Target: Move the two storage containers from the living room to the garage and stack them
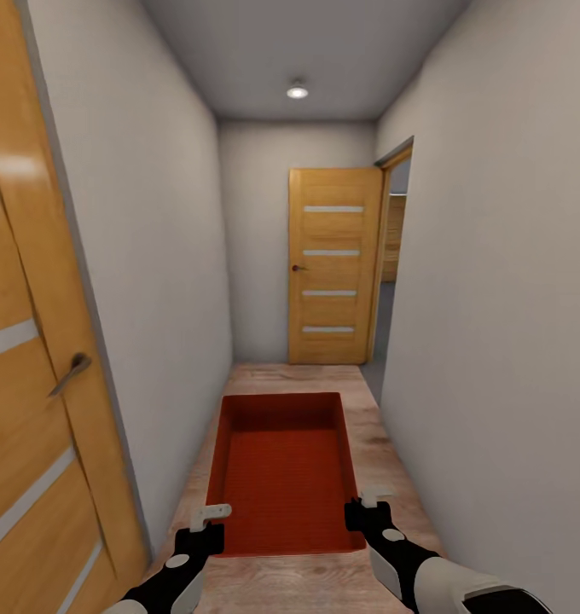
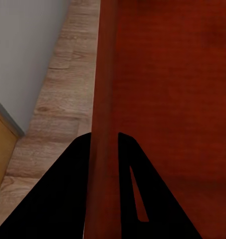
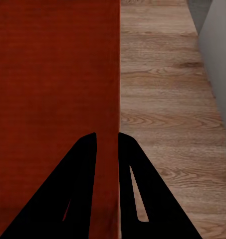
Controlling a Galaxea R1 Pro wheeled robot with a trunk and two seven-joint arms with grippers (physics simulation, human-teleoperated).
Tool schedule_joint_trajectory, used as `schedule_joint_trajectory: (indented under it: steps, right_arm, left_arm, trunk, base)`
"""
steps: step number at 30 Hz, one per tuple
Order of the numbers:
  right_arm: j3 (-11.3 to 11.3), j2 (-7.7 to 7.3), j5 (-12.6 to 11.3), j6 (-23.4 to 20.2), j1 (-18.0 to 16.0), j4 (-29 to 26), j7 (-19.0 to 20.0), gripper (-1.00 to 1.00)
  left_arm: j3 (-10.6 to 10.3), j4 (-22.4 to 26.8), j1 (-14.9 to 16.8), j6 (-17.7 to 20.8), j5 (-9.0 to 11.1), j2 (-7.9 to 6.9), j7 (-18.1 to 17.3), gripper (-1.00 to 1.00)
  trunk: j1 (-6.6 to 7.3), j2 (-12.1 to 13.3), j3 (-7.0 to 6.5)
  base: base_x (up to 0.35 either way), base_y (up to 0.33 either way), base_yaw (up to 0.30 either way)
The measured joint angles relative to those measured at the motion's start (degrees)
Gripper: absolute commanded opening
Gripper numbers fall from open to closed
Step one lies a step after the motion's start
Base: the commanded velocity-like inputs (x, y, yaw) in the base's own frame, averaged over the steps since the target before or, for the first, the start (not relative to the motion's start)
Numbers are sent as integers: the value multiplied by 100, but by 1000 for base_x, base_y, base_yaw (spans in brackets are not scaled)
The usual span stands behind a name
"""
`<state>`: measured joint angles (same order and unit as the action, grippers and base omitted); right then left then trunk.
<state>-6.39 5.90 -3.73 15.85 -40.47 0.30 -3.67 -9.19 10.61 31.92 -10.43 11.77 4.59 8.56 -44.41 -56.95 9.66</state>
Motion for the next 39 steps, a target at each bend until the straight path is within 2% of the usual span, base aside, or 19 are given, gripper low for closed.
schedule_joint_trajectory:
  steps: [39]
  right_arm:
    - [-12, 11, -7, 35, 0, 0, -16, -100]
  left_arm:
    - [-10, 0, 0, -36, 11, -9, -8, -100]
  trunk:
    - [0, 0, 0]
  base:
    - [317, 0, 0]
